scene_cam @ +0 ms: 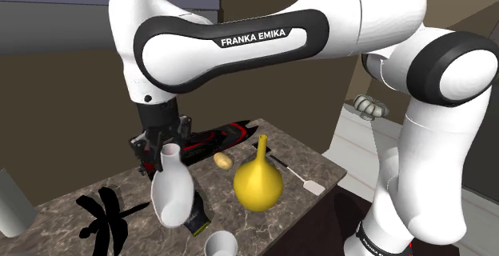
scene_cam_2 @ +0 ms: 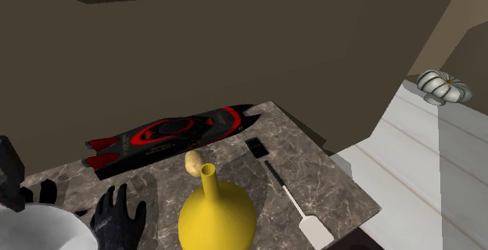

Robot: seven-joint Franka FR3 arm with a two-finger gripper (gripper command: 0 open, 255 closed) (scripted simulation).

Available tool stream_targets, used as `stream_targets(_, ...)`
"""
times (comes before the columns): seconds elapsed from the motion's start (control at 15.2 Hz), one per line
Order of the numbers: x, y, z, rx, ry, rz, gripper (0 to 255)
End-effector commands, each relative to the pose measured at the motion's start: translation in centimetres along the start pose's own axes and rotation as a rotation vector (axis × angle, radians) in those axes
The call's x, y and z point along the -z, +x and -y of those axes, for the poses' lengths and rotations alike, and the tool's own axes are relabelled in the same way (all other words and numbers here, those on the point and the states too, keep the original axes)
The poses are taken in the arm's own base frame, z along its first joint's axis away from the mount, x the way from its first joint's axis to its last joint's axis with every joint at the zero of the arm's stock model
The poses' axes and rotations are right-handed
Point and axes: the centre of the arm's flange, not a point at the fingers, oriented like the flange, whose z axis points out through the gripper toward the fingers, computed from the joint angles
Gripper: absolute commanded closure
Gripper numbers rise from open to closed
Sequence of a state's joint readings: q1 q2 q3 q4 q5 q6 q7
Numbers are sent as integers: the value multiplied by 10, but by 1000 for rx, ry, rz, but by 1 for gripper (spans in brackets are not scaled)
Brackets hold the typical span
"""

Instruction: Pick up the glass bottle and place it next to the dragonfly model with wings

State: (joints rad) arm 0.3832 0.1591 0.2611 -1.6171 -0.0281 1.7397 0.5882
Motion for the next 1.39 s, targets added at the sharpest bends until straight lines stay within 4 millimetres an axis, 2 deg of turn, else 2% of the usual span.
stream_targets(0.0, -2, -6, 25, -1, 0, 0, 255)
stream_targets(0.86, -1, -25, 197, -1, 0, 0, 255)
stream_targets(1.32, -38, -24, 197, -1, 0, 0, 255)
